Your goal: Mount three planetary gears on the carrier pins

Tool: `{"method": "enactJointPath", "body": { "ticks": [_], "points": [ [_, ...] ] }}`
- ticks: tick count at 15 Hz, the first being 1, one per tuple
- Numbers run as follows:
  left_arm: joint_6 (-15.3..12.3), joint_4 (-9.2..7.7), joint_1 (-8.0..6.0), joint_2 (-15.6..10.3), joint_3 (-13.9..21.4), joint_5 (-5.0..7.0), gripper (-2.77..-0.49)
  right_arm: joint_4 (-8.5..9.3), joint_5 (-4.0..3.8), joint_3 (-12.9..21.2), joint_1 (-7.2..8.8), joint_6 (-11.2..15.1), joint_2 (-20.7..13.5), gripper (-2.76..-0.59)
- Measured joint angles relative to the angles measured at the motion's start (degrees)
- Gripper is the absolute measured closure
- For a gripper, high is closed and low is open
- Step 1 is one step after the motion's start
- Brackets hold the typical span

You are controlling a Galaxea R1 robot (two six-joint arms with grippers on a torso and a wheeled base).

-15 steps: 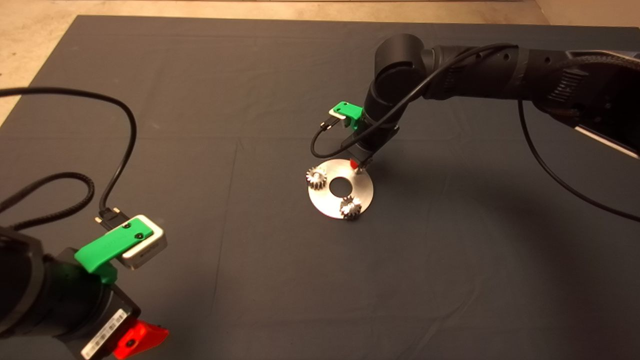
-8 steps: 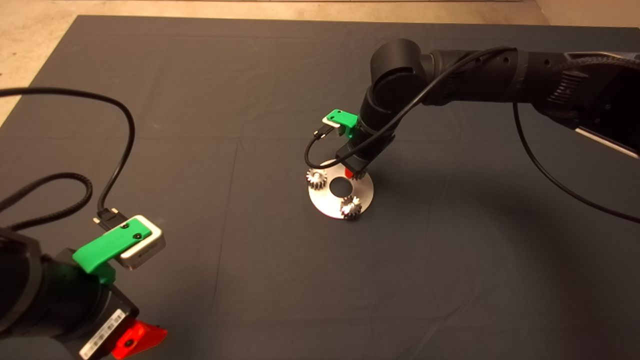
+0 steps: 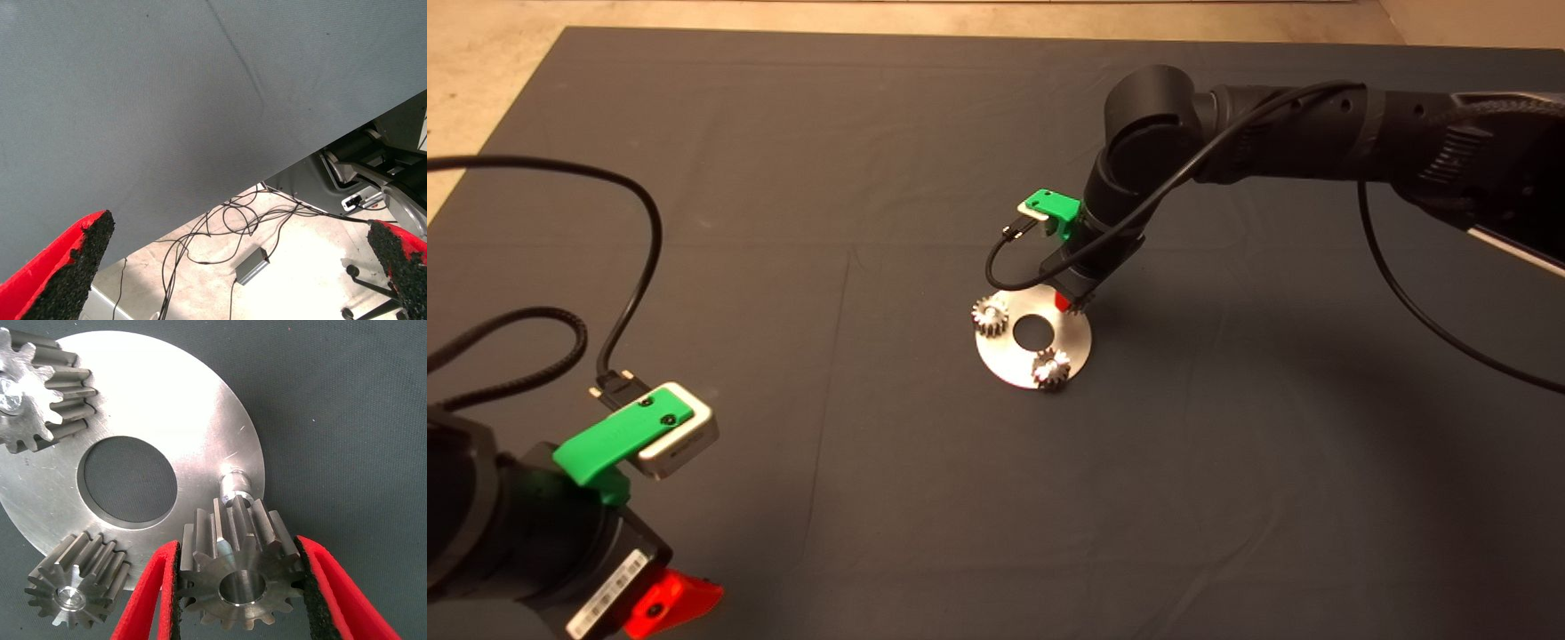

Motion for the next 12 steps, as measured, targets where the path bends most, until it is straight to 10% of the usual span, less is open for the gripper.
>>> {"method": "enactJointPath", "body": {
  "ticks": [12],
  "points": [
    [0.0,-0.21,0.0,-0.3,0.0,-0.88,-2.77,0.0,0.18,-2.1,-0.05,-0.4,0.8,-0.94]
  ]
}}
